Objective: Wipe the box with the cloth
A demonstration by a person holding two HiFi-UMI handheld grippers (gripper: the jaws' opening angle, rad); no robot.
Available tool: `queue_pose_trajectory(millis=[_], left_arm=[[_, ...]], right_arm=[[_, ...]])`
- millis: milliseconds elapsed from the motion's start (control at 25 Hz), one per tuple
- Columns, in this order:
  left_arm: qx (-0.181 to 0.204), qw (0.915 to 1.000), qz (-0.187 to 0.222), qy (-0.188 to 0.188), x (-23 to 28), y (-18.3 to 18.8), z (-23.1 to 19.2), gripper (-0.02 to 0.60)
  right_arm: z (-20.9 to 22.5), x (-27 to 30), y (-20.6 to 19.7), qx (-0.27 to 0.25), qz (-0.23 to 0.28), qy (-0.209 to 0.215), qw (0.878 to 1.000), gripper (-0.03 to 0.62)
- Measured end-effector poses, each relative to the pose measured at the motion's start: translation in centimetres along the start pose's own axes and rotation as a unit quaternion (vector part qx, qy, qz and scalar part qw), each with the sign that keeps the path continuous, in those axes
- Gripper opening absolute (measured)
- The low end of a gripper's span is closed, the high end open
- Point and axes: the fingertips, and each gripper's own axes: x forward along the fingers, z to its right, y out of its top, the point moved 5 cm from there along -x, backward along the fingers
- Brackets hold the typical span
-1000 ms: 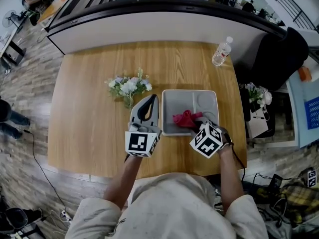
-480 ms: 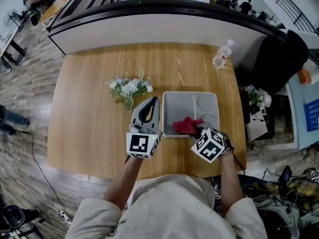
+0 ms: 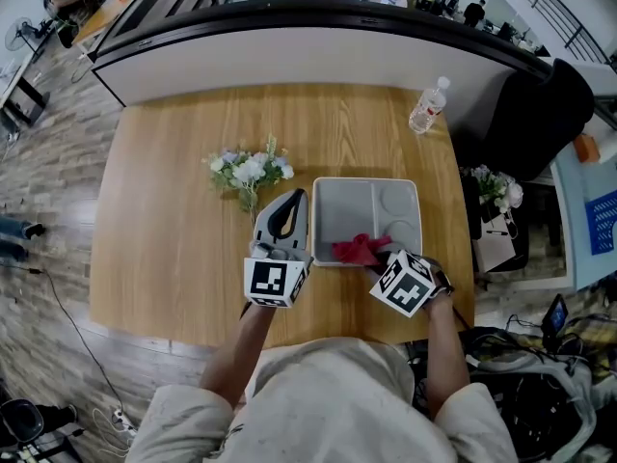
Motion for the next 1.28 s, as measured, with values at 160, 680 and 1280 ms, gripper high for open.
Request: queue_pose_trajectory(millis=[160, 680, 1280], left_arm=[[-0.001, 1.0, 0.001, 0.0, 0.0, -0.1, 0.0, 0.014], [-0.002, 1.0, 0.003, 0.006, -0.3, 0.2, -0.5, 0.014], [0.035, 0.999, -0.015, 0.024, -0.9, -0.6, -1.2, 0.014]], right_arm=[[0.0, 0.0, 0.0, 0.001, 0.002, 0.0, 1.0, 0.067], [-0.1, -0.3, 0.0, -0.005, -0.001, 0.003, 1.0, 0.067], [4.6, -2.5, 6.9, -0.094, 0.044, -0.075, 0.992, 0.067]])
